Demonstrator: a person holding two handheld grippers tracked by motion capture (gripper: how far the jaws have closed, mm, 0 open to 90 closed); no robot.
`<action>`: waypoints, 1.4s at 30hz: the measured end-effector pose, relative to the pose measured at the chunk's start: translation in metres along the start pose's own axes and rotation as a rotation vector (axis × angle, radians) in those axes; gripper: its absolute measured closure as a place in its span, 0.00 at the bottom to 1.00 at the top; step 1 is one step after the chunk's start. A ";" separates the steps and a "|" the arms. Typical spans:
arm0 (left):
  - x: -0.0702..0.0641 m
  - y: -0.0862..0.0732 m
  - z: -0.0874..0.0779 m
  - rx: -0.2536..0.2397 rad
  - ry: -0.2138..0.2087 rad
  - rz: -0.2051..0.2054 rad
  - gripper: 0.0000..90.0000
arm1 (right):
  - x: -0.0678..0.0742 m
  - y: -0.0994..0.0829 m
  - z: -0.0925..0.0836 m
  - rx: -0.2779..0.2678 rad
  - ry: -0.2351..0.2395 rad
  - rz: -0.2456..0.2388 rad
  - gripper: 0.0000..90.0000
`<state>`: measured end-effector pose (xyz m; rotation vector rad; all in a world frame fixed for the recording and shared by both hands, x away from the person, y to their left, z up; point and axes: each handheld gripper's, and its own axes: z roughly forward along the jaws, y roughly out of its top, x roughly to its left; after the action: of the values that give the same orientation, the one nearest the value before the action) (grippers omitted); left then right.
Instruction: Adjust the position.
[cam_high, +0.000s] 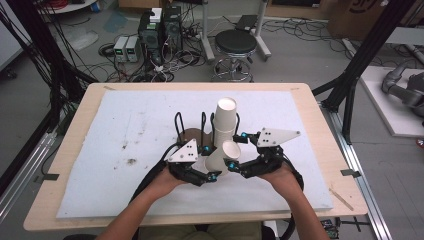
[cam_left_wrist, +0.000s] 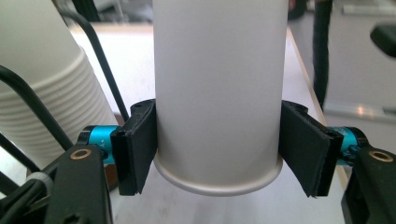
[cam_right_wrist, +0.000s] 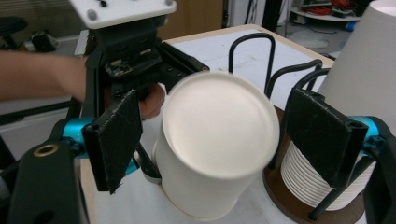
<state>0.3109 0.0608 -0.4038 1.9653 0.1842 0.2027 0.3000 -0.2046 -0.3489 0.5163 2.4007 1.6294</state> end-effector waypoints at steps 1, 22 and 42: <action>0.001 0.002 -0.002 0.029 -0.004 0.014 0.35 | 0.000 0.000 -0.001 0.001 0.007 -0.011 0.22; 0.004 0.026 -0.010 0.250 -0.068 0.069 0.35 | -0.003 0.029 0.025 0.353 0.161 -0.337 0.22; 0.001 0.022 -0.006 0.274 -0.109 0.092 0.31 | -0.003 0.025 0.044 0.500 0.266 -0.351 0.37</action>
<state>0.3110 0.0578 -0.3811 2.2533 0.0515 0.1352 0.3229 -0.1598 -0.3428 -0.0707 2.8958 1.0028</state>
